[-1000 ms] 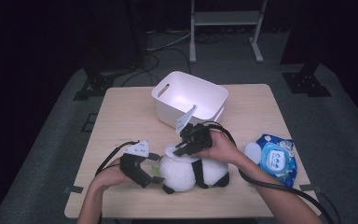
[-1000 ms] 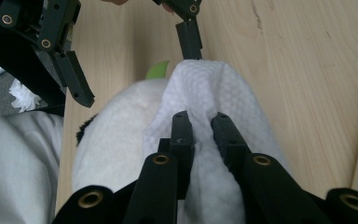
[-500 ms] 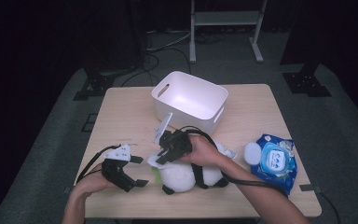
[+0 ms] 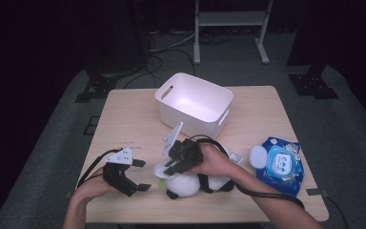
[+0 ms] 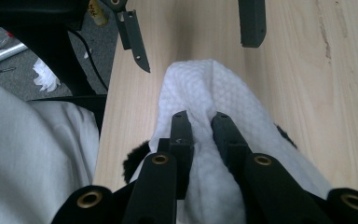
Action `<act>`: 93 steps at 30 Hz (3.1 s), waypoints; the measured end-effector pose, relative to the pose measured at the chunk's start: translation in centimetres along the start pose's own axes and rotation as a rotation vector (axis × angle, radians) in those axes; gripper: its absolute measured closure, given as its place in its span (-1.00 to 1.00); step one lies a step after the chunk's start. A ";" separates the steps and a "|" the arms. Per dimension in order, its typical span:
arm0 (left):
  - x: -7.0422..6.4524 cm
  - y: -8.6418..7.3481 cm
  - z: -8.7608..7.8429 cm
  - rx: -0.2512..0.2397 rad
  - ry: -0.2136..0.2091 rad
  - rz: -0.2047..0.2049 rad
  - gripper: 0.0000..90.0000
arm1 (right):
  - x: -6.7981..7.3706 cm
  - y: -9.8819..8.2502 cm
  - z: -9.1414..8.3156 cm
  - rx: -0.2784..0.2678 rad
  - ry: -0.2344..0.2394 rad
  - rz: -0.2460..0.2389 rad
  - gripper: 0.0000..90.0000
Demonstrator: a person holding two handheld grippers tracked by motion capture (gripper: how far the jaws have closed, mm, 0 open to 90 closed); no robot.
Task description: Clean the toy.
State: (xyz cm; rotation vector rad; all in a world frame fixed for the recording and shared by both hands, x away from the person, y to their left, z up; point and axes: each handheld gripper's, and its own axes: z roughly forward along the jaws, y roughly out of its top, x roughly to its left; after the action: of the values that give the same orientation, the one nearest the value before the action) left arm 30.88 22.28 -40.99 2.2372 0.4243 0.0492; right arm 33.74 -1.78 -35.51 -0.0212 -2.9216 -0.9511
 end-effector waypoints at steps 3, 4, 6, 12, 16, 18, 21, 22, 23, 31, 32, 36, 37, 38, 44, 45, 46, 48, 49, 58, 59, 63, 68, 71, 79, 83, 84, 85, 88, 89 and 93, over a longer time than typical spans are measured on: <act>0.0 0.8 0.7 0.007 -0.011 0.015 -0.79 | 0.2 -0.8 -0.9 -0.006 -0.016 0.008 0.76; 0.0 1.0 0.8 0.009 -0.013 0.018 -0.79 | 0.3 -1.3 -1.3 -0.007 -0.021 0.012 0.76; 0.1 1.6 1.4 0.013 -0.021 0.023 -0.79 | 0.3 -1.9 -1.8 -0.002 -0.030 0.022 0.76; 0.3 3.1 2.7 0.020 -0.043 0.038 -0.79 | 0.0 -3.7 -3.6 0.009 -0.060 0.047 0.76; 0.5 4.0 3.3 0.017 -0.053 0.039 -0.81 | -0.6 -5.0 -4.8 0.010 -0.091 0.076 0.76; 0.6 4.5 3.5 0.018 -0.058 0.040 -0.81 | -1.0 -5.6 -5.5 0.008 -0.105 0.086 0.76; 0.8 5.2 3.8 0.027 -0.065 0.043 -0.81 | -1.6 -6.5 -6.6 0.002 -0.130 0.104 0.76; 0.9 5.5 3.8 0.029 -0.065 0.043 -0.81 | -1.7 -6.7 -6.8 0.002 -0.135 0.111 0.76; 1.0 5.7 3.8 0.028 -0.066 0.043 -0.81 | -2.0 -7.0 -7.1 0.000 -0.138 0.119 0.76; 1.6 7.1 4.3 0.041 -0.080 0.027 -0.81 | -2.1 -8.9 -7.7 0.009 -0.121 0.156 0.76; 1.6 7.1 4.3 0.039 -0.083 0.023 -0.81 | -1.9 -9.0 -7.7 0.005 -0.113 0.157 0.76; 1.5 7.2 4.5 0.052 -0.087 0.015 -0.81 | -1.1 -9.2 -7.5 0.004 -0.100 0.145 0.76; 1.5 7.2 4.6 0.055 -0.087 0.009 -0.81 | -1.0 -9.3 -7.4 0.001 -0.098 0.140 0.76; 1.5 7.1 4.8 0.064 -0.092 0.005 -0.81 | -0.9 -9.3 -7.4 0.001 -0.096 0.139 0.76; 1.6 6.6 5.6 0.077 -0.132 -0.019 -0.81 | -0.3 -9.5 -7.2 -0.011 -0.075 0.130 0.77; 1.6 6.5 5.7 0.080 -0.142 -0.026 -0.81 | -0.3 -9.6 -7.2 -0.012 -0.073 0.129 0.77; 1.7 6.4 5.9 0.084 -0.154 -0.032 -0.81 | -0.2 -9.6 -7.1 -0.013 -0.066 0.130 0.78; 1.9 6.2 6.2 0.088 -0.169 -0.040 -0.81 | -0.2 -9.6 -6.9 -0.013 -0.059 0.131 0.78; 1.9 6.2 6.3 0.093 -0.179 -0.046 -0.81 | -0.2 -9.6 -6.9 -0.014 -0.056 0.132 0.78; 2.2 5.9 6.6 0.096 -0.227 -0.042 -0.70 | -0.3 -9.8 -6.5 -0.023 -0.039 0.137 0.78; 2.3 5.9 6.6 0.097 -0.230 -0.038 -0.68 | -0.3 -9.9 -6.4 -0.028 -0.035 0.139 0.79; 2.4 6.0 6.8 0.094 -0.237 -0.043 -0.58 | -0.4 -10.1 -6.3 -0.038 -0.032 0.147 0.79; 2.7 5.9 6.8 0.087 -0.239 -0.037 -0.37 | -0.7 -10.2 -6.3 -0.052 -0.031 0.155 0.79; 2.8 6.0 6.6 0.076 -0.229 -0.024 -0.10 | -0.9 -10.4 -6.4 -0.066 -0.034 0.164 0.79; 3.0 6.5 6.5 0.064 -0.190 0.012 0.17 | -1.2 -10.5 -6.8 -0.083 -0.063 0.182 0.81; 3.1 6.9 6.4 0.064 -0.160 0.046 0.17 | -1.3 -10.3 -7.2 -0.089 -0.075 0.182 0.84; 3.1 7.0 6.3 0.064 -0.150 0.058 0.18 | -1.4 -10.2 -7.3 -0.093 -0.077 0.185 0.84; 3.1 7.0 6.3 0.064 -0.150 0.058 0.18 | -1.4 -10.2 -7.3 -0.093 -0.077 0.185 0.84; 3.1 7.7 6.0 0.068 -0.100 0.118 0.18 | -1.9 -9.5 -8.0 -0.102 -0.106 0.182 0.84; 3.0 7.8 5.9 0.068 -0.088 0.140 0.18 | -2.0 -9.3 -8.2 -0.107 -0.119 0.185 0.84; 2.8 8.3 5.7 0.077 -0.063 0.204 0.18 | -3.1 -8.7 -8.9 -0.131 -0.159 0.201 0.84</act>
State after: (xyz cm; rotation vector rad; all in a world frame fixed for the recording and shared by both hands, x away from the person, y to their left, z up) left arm 36.87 14.07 -38.72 2.3441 0.1648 0.0702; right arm 37.07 -14.03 -33.71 -0.4078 -2.9171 -1.1520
